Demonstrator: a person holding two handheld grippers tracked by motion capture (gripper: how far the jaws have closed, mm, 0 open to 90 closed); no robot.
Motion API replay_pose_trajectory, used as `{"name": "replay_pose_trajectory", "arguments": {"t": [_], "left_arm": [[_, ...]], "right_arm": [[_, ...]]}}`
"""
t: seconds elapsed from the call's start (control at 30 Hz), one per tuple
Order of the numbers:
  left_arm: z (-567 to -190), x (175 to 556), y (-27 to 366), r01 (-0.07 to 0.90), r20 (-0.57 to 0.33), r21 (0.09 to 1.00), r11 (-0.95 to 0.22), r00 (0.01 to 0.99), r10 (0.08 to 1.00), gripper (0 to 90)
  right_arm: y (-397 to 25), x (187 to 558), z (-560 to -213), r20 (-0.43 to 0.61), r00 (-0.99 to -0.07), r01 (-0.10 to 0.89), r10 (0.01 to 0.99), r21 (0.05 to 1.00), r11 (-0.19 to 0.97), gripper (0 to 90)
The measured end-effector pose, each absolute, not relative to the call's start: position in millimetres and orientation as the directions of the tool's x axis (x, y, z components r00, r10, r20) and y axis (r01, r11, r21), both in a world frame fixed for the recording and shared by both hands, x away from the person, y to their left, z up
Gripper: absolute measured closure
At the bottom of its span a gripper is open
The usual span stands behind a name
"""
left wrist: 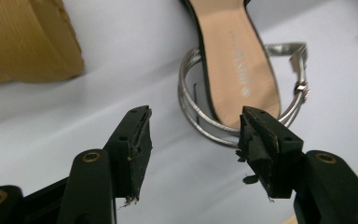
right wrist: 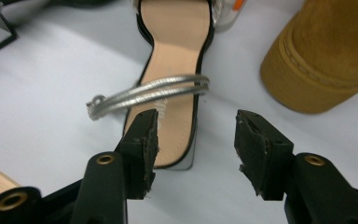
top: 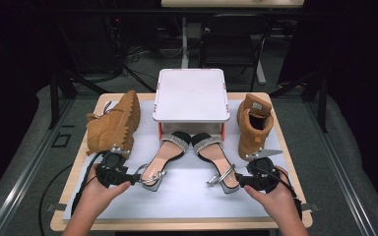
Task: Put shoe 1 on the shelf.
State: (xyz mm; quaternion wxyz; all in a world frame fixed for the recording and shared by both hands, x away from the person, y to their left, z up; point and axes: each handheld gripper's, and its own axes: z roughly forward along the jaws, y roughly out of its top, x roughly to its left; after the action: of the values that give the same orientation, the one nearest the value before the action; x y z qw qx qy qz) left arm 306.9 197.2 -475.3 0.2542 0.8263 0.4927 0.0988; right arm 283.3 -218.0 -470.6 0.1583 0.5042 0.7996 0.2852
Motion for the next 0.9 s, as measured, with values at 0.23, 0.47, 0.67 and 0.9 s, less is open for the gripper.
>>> {"name": "replay_pose_trajectory", "arguments": {"t": [0.23, 0.47, 0.67, 0.9], "left_arm": [[-494, 298, 204, 0.766, -0.104, 0.510, -0.391, 0.507, 0.856, 48.1], [-503, 295, 209, 0.770, -0.114, 0.502, -0.393, 0.509, 0.853, 47.7], [-508, 293, 207, 0.763, -0.109, 0.496, -0.414, 0.527, 0.843, 47.2], [-519, 293, 204, 0.761, -0.102, 0.479, -0.437, 0.543, 0.834, 44.6]], "right_arm": [[-226, 277, -490, 0.020, -0.433, 0.724, 0.901, 0.602, 0.335, 50.8], [-230, 271, -505, 0.049, -0.445, 0.732, 0.894, 0.596, 0.332, 51.1], [-232, 267, -507, 0.033, -0.465, 0.731, 0.885, 0.579, 0.362, 50.7], [-226, 267, -517, 0.052, -0.518, 0.729, 0.854, 0.549, 0.409, 47.8]]}}
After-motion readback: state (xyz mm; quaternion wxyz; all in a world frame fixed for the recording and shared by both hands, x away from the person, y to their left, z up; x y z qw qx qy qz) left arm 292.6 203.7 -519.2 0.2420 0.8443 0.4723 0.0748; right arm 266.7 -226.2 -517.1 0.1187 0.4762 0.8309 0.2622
